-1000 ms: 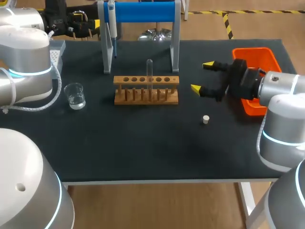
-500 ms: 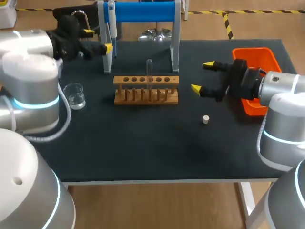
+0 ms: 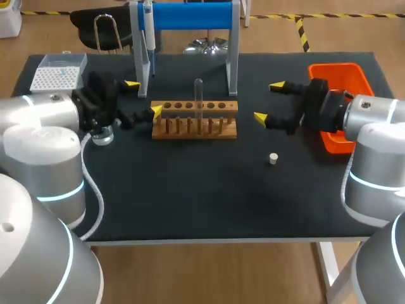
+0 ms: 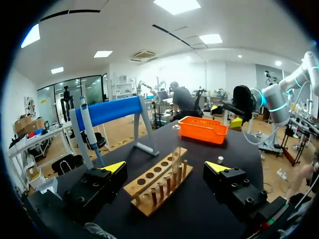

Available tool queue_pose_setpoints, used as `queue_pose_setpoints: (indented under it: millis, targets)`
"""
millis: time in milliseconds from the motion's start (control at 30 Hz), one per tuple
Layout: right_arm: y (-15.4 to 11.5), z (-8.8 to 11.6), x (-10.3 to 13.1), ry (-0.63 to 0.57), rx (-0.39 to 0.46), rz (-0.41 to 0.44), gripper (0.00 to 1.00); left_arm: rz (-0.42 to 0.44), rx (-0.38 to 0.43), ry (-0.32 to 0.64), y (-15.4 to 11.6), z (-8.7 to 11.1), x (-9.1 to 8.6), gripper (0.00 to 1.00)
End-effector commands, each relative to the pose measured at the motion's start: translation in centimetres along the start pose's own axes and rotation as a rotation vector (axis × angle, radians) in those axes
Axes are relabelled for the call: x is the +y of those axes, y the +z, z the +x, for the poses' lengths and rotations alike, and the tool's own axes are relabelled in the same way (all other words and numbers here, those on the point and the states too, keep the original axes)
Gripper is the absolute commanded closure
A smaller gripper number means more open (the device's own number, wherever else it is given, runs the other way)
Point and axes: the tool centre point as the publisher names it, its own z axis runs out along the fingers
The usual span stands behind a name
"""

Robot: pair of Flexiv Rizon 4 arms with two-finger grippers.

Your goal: Invert the test tube, pick up the pipette, mount the tip to pipette, aspirate from beaker and dispense into the tube, eject the tip, return the pipette, and cap with the stopper.

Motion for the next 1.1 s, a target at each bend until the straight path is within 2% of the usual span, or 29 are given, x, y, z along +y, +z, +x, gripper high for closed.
queue_pose_setpoints:
  millis: [33,567,667,733,800,967,1100]
  targets:
    - [0.0,0.1,0.0,0.0,-0.002,0.0,0.0,0.092,0.012,0.022,-0.7,0.5,0.7,0.0]
    - [0.4,-0.1,0.1,-0.006,0.011,-0.001,0.0,0.092,0.012,0.022,-0.7,0.5,0.7,0.0]
    - [1.5,-0.7,0.7,-0.013,0.064,-0.027,0.0,0.092,0.012,0.022,-0.7,0.5,0.7,0.0]
    - [2.3,-0.9,1.3,-0.012,0.14,-0.075,0.0,0.092,0.012,0.022,-0.7,0.5,0.7,0.0]
    - [3.2,-1.0,1.7,-0.043,0.2,-0.087,0.0,0.092,0.012,0.022,-0.7,0.5,0.7,0.0]
    - [5.7,-1.3,2.2,-0.005,0.371,-0.132,0.0,0.092,0.012,0.022,-0.7,0.5,0.7,0.0]
    - [7.2,-1.5,2.5,0.005,0.439,-0.157,0.0,0.092,0.012,0.022,-0.7,0.5,0.7,0.0]
